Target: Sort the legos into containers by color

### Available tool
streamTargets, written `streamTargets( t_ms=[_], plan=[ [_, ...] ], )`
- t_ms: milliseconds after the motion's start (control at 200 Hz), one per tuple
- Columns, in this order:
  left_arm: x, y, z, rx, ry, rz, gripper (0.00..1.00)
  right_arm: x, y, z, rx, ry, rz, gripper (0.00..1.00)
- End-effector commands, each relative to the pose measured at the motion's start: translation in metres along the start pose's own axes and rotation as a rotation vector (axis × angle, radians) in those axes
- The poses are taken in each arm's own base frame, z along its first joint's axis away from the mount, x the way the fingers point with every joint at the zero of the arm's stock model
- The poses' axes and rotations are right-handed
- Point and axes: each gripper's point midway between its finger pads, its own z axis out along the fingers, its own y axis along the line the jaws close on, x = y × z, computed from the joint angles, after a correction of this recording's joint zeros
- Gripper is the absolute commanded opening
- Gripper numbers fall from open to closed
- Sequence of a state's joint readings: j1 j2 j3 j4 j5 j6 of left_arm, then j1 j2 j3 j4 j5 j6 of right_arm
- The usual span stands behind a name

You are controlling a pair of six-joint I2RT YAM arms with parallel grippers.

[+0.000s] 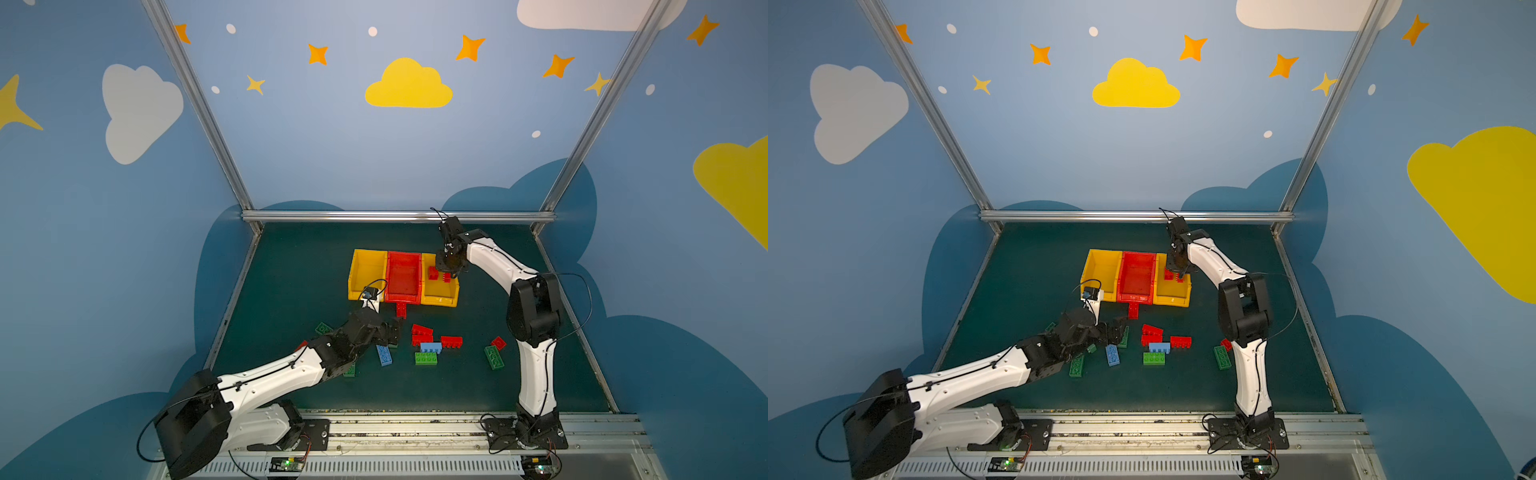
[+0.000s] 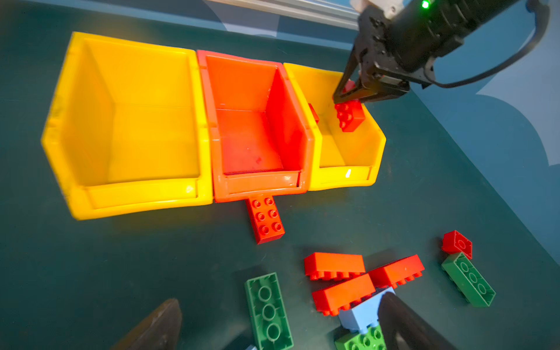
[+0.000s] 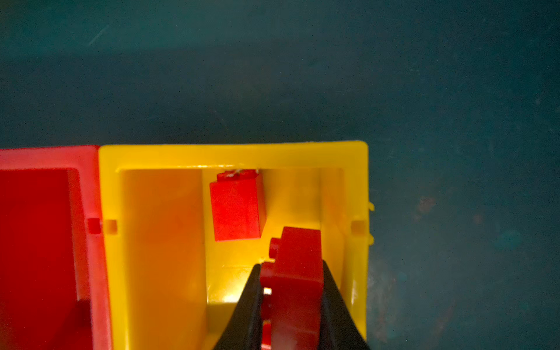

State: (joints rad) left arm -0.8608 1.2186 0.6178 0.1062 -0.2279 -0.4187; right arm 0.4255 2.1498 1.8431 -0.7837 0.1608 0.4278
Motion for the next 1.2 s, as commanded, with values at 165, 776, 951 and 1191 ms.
streamTargets(
  t_ms=[165, 776, 951, 1191],
  plan=[
    [-0.017, -0.002, 0.003, -0.01, -0.002, -0.009, 1.0, -0.007, 0.001, -0.027, 0.023, -0.039, -0.051, 0.63],
    [0.01, 0.07, -0.103, -0.045, -0.174, -0.192, 1.0, 0.138, 0.097, -0.055, -0.218, 0.137, -0.05, 0.65],
    [0.018, 0.084, -0.113, -0.07, -0.201, -0.232, 1.0, 0.154, 0.117, -0.046, -0.204, 0.168, -0.076, 0.65],
    [0.025, 0.088, -0.11, -0.081, -0.188, -0.234, 1.0, 0.16, 0.135, -0.025, -0.205, 0.205, -0.082, 0.66]
  ],
)
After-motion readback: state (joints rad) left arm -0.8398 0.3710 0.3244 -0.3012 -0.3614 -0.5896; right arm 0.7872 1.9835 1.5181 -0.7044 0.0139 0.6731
